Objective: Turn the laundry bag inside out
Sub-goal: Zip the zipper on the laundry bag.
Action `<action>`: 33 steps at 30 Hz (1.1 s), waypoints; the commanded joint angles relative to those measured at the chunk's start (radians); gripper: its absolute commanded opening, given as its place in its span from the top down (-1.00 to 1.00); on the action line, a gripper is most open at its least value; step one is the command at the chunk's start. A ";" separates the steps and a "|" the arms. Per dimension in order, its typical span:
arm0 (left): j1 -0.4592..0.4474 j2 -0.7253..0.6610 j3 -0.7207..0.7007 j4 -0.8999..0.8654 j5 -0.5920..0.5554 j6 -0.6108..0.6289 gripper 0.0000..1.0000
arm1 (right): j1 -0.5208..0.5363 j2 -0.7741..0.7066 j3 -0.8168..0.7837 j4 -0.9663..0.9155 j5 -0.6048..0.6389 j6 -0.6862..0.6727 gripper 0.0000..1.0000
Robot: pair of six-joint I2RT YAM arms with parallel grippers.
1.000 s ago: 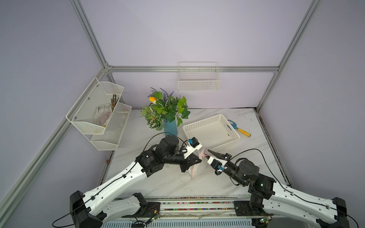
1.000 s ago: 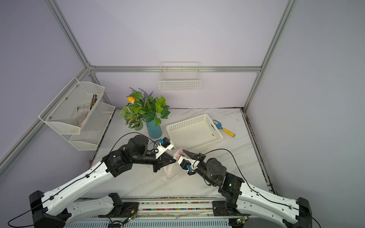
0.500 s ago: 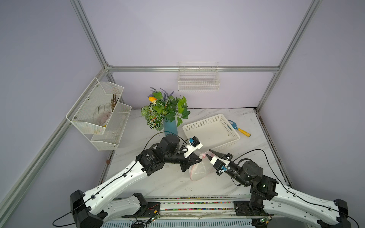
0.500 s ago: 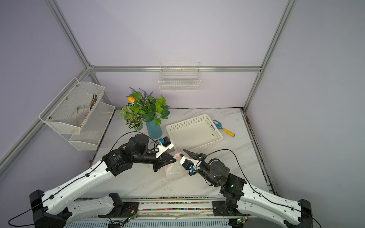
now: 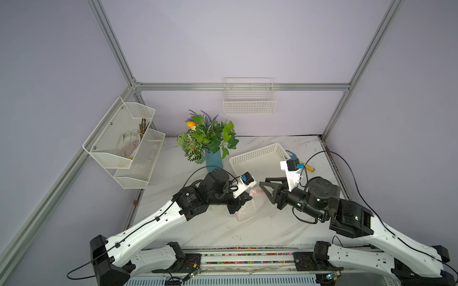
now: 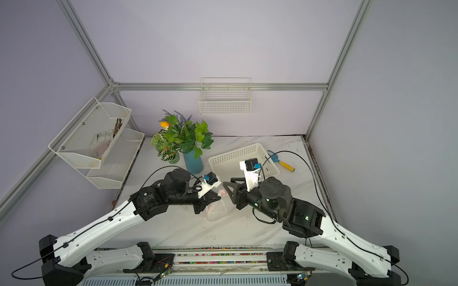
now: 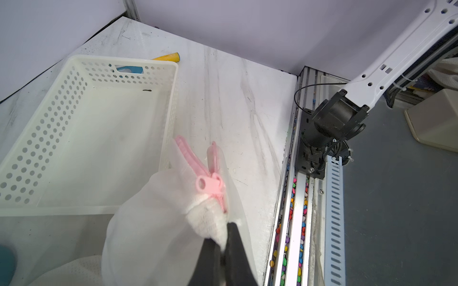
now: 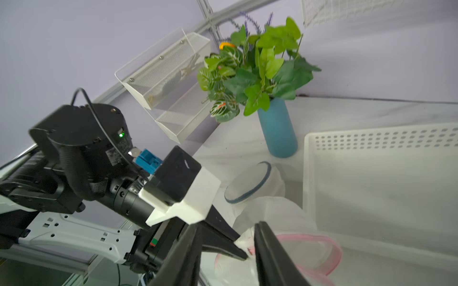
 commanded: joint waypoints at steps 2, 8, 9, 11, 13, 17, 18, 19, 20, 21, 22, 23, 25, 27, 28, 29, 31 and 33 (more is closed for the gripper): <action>-0.011 0.015 0.051 0.005 0.005 0.048 1.00 | -0.024 0.066 0.067 -0.189 -0.081 0.114 0.20; -0.012 0.012 0.051 0.013 0.011 0.047 1.00 | -0.084 0.080 0.052 -0.214 -0.112 0.154 0.27; -0.013 0.012 0.050 0.017 0.016 0.048 1.00 | -0.097 0.086 0.048 -0.216 -0.124 0.155 0.26; -0.013 0.015 0.050 0.021 0.025 0.048 1.00 | -0.116 0.106 0.050 -0.222 -0.148 0.153 0.25; -0.013 0.018 0.053 0.020 0.027 0.048 1.00 | -0.125 0.129 0.058 -0.220 -0.172 0.152 0.25; -0.013 0.022 0.056 0.022 0.029 0.047 1.00 | -0.128 0.170 0.076 -0.220 -0.185 0.141 0.24; -0.012 0.025 0.057 0.022 0.031 0.047 1.00 | -0.128 0.176 0.077 -0.220 -0.184 0.140 0.25; -0.014 0.024 0.056 0.022 0.031 0.045 1.00 | -0.129 0.181 0.076 -0.220 -0.179 0.139 0.25; -0.013 0.024 0.058 0.021 0.032 0.046 1.00 | -0.130 0.183 0.075 -0.220 -0.178 0.139 0.26; -0.014 0.023 0.059 0.021 0.033 0.044 1.00 | -0.131 0.185 0.073 -0.220 -0.175 0.138 0.28; -0.014 0.022 0.059 0.022 0.033 0.043 1.00 | -0.134 0.186 0.070 -0.221 -0.173 0.138 0.32; -0.014 0.022 0.059 0.024 0.033 0.043 1.00 | -0.135 0.186 0.067 -0.223 -0.173 0.138 0.37; -0.013 0.018 0.057 0.021 0.025 0.042 1.00 | -0.139 0.183 0.063 -0.230 -0.168 0.137 0.48; -0.013 0.016 0.055 0.022 0.016 0.042 1.00 | -0.144 0.176 0.058 -0.239 -0.161 0.136 0.57; -0.014 0.014 0.053 0.021 0.011 0.038 1.00 | -0.147 0.170 0.054 -0.245 -0.158 0.136 0.63; -0.014 0.013 0.052 0.023 0.004 0.036 1.00 | -0.151 0.165 0.052 -0.250 -0.156 0.135 0.69; -0.011 0.011 0.049 0.023 -0.005 0.034 1.00 | -0.161 0.152 0.042 -0.256 -0.155 0.136 0.84; -0.012 0.009 0.048 0.023 -0.007 0.032 1.00 | -0.169 0.140 0.035 -0.257 -0.159 0.136 0.98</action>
